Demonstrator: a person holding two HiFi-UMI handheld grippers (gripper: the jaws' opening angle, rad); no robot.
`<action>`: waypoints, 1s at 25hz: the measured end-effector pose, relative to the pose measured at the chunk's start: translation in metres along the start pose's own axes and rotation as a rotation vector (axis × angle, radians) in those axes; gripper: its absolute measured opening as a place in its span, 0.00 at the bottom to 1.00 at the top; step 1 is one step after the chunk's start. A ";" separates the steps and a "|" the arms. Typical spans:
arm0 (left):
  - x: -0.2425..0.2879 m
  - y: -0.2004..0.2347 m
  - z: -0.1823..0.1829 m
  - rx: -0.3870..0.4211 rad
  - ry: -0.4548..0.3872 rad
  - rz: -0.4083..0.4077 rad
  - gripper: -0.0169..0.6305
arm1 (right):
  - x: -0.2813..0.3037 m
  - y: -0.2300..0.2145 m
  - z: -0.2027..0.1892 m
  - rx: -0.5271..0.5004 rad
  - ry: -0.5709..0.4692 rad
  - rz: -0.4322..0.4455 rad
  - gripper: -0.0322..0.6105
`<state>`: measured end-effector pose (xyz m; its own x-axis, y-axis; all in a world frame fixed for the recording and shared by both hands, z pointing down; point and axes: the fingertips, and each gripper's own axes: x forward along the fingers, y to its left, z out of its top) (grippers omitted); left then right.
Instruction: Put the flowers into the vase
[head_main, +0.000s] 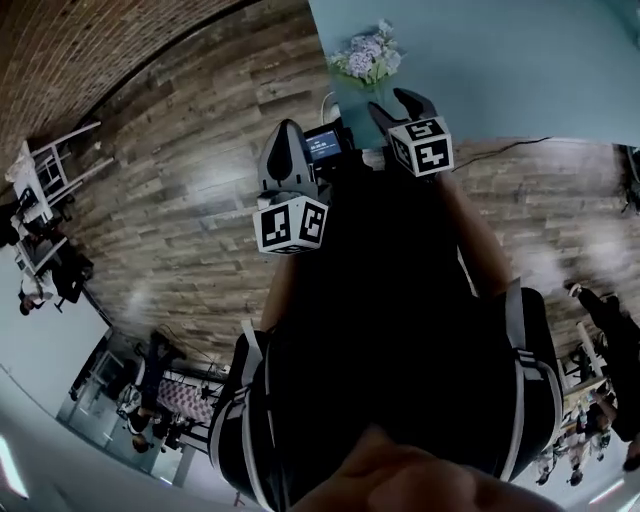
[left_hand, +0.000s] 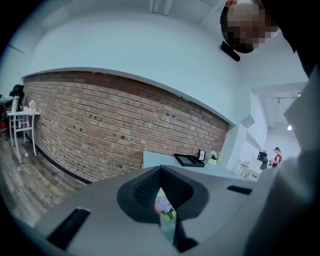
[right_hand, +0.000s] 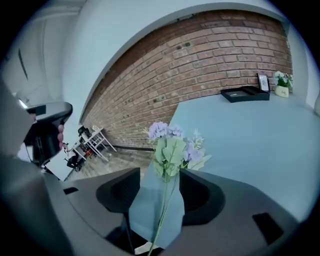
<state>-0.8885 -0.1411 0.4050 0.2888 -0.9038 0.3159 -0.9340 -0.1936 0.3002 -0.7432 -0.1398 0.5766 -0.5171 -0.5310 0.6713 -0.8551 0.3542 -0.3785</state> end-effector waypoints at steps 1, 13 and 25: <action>0.005 0.007 0.001 -0.008 0.004 -0.019 0.05 | 0.010 -0.007 -0.003 0.003 0.028 -0.036 0.42; 0.037 0.086 0.010 -0.110 0.053 -0.175 0.05 | 0.090 -0.040 -0.016 0.140 0.334 -0.264 0.48; 0.052 0.093 0.005 -0.129 0.107 -0.261 0.05 | 0.083 -0.052 -0.009 0.232 0.318 -0.328 0.20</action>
<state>-0.9618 -0.2079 0.4445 0.5420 -0.7834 0.3041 -0.7932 -0.3573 0.4931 -0.7412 -0.1951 0.6580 -0.2141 -0.3120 0.9256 -0.9749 0.0087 -0.2226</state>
